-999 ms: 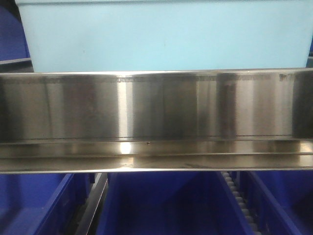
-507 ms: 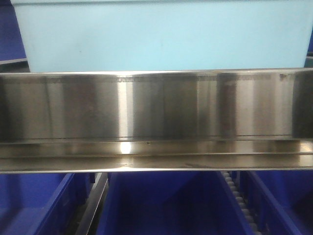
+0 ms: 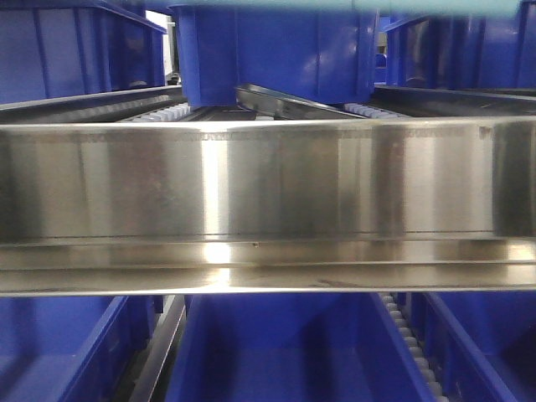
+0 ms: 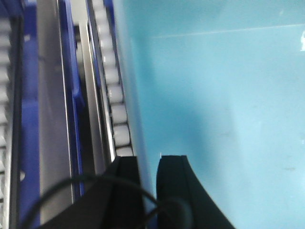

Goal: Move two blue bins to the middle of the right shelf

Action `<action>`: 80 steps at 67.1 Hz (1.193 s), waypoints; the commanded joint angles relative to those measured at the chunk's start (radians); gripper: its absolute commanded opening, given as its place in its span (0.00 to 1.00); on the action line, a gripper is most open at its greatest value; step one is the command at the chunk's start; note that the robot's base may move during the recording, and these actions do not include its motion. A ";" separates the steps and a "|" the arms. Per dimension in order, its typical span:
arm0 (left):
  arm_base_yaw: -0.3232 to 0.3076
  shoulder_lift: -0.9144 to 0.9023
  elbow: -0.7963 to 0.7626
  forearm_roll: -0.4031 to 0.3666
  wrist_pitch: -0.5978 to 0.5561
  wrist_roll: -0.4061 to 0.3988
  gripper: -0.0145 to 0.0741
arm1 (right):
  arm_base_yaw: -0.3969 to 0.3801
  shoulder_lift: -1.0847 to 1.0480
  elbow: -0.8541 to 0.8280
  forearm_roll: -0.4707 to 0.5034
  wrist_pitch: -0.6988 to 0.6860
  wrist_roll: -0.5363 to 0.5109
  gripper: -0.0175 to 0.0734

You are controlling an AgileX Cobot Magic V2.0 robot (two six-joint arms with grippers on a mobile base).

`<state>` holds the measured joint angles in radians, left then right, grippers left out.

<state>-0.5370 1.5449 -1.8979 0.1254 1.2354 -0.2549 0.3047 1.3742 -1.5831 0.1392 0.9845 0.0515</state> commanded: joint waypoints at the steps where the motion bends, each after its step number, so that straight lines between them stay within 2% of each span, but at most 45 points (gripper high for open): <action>1: -0.005 -0.029 -0.020 -0.015 -0.014 0.009 0.04 | -0.003 -0.046 -0.009 -0.020 -0.048 -0.017 0.03; 41: -0.005 -0.023 -0.020 -0.018 -0.014 0.009 0.04 | -0.003 -0.075 -0.011 -0.020 -0.061 -0.017 0.03; 59: -0.005 -0.023 -0.020 0.024 -0.016 0.009 0.04 | -0.003 -0.075 -0.011 -0.020 -0.073 -0.017 0.03; 80: -0.005 -0.023 -0.020 0.024 -0.139 0.009 0.04 | -0.003 -0.075 -0.011 -0.020 -0.073 -0.017 0.03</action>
<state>-0.5393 1.5337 -1.9079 0.1344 1.1731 -0.2549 0.3047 1.3214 -1.5831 0.1380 0.9472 0.0542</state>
